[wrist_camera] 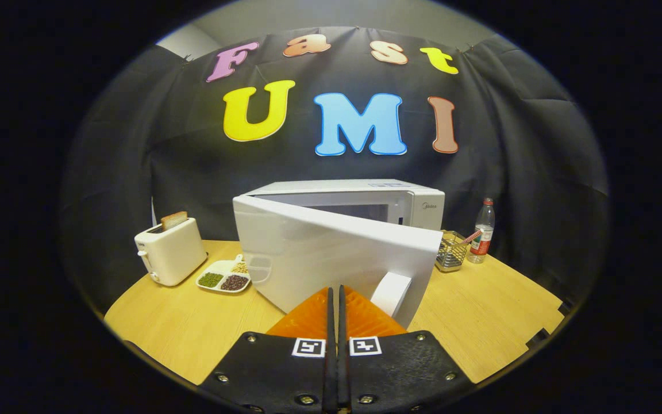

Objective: Open the microwave, put the food inside, and close the microwave door.

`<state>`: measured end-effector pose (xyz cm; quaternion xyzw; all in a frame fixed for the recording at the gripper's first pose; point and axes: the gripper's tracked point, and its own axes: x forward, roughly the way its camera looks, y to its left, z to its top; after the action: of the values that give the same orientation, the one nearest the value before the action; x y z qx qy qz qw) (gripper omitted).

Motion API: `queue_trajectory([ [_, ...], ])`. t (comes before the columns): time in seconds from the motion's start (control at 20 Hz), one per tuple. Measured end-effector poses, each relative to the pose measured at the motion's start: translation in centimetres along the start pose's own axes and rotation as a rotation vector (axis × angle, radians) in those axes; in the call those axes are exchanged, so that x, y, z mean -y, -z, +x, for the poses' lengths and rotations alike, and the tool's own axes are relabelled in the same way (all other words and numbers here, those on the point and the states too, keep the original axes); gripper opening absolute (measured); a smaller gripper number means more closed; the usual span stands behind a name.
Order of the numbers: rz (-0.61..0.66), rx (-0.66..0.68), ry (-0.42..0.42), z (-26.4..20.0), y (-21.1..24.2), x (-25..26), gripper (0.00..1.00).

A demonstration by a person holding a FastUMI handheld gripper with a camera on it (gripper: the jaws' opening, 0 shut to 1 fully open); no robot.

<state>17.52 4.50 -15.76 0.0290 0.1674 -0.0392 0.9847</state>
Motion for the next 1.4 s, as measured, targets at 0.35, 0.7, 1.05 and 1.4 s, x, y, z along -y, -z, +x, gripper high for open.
queue_trajectory([
  [0.35, 0.052, -0.001, 0.093, 4.4, -1.2, 3.5, 0.01],
  [0.7, 0.071, -0.014, 0.118, 8.9, -2.2, 4.9, 0.01],
  [1.05, 0.087, -0.037, 0.119, 13.4, -3.4, 5.9, 0.01],
  [1.4, 0.040, -0.032, 0.089, 17.2, -4.6, 6.3, 0.01],
])
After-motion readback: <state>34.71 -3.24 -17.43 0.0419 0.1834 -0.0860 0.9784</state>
